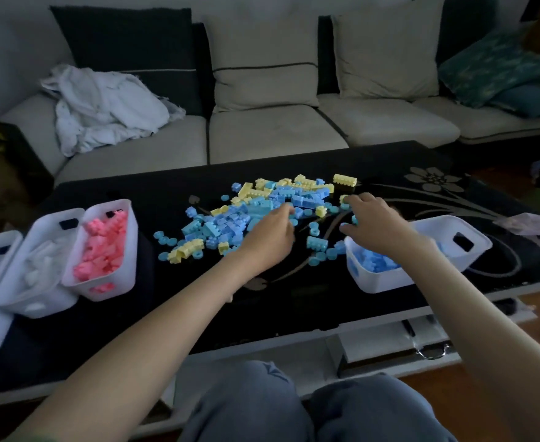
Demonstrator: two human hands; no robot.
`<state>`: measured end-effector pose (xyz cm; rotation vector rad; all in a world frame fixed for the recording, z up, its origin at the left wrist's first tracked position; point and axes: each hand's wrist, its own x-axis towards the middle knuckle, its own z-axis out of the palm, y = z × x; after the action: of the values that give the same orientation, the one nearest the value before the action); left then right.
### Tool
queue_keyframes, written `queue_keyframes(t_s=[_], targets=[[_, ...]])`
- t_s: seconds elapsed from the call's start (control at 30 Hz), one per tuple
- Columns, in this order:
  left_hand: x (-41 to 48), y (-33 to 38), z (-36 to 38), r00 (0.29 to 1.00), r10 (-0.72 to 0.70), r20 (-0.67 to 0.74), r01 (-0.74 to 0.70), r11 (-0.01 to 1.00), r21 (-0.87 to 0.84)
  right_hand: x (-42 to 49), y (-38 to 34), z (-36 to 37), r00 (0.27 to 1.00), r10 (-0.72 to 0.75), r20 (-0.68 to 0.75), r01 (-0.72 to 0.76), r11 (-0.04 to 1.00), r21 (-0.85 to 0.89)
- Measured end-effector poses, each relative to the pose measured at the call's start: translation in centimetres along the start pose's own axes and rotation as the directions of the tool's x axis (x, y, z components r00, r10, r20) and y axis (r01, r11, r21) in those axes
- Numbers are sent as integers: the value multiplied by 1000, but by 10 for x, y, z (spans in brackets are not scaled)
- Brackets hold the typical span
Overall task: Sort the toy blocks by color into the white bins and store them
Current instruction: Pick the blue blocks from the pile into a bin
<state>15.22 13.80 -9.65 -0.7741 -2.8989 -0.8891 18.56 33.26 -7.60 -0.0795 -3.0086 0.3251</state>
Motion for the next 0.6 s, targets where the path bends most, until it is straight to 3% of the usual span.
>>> queue_keyframes(t_s=[0.1, 0.23, 0.37, 0.5, 0.6], targets=[[-18, -63, -23, 986, -141, -94, 150, 983, 102, 19, -52, 17, 980, -170, 105, 160, 982, 98], [-45, -128, -46, 958, -252, -140, 281, 922, 266, 38, -106, 56, 890, -346, 298, 281, 930, 238], [-52, -156, -49, 969, -189, -159, 231, 919, 318, 52, -135, 84, 858, -346, 379, 258, 929, 264], [-45, -160, -43, 983, -79, -165, 141, 905, 401, 65, -147, 104, 871, -373, 320, 326, 926, 192], [-33, -159, -35, 991, -81, -105, 120, 890, 440, 73, -147, 108, 858, -398, 325, 340, 914, 223]])
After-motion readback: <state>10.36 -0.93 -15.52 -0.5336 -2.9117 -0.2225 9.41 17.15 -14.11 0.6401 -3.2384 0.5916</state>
